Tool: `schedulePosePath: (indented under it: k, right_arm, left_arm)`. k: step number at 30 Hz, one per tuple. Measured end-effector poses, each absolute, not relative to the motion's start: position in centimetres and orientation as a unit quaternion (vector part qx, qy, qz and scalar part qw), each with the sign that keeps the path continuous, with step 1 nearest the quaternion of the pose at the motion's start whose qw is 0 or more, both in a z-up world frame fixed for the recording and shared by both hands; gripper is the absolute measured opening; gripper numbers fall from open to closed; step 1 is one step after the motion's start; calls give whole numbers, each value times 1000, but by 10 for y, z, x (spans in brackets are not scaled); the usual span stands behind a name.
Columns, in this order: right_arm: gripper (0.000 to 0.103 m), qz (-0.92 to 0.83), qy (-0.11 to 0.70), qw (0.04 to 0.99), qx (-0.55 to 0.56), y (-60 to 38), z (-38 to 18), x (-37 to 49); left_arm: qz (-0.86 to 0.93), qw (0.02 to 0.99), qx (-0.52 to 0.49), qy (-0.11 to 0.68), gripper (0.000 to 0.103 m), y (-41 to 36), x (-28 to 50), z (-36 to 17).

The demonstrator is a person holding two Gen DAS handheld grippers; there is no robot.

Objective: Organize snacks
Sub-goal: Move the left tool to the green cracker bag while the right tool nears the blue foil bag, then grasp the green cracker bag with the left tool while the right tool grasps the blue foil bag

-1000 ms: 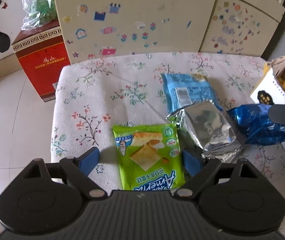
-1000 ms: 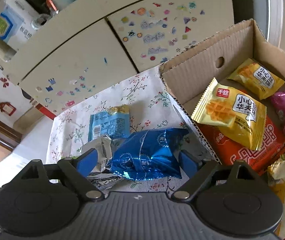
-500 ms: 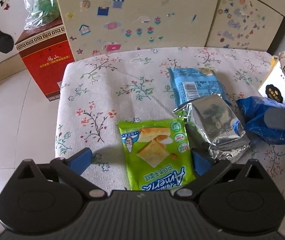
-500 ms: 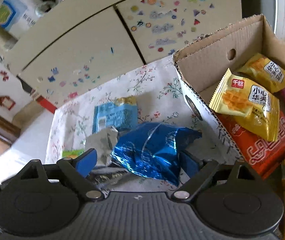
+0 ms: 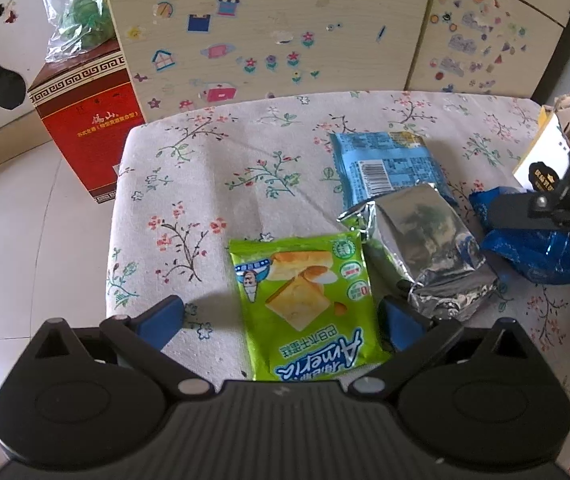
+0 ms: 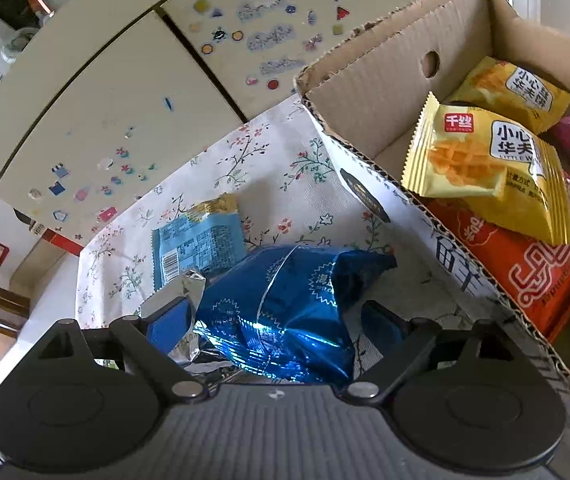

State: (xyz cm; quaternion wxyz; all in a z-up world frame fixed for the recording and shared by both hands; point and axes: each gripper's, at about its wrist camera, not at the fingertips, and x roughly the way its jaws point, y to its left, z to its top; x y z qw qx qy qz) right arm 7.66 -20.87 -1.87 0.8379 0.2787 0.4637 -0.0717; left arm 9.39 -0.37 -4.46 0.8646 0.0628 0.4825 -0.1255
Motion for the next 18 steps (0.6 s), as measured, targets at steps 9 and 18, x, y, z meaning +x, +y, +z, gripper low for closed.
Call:
schedulePosePath:
  k: [9,18]
  right_arm:
    - [74,-59,458,848,258,-210,-17,71]
    - [72,-50,446,853,268,-213,-5,61]
  left_arm:
    - [-130,877,65,458,54,-4,88,-37]
    - [-116,890,42,440,51,4,87,-19]
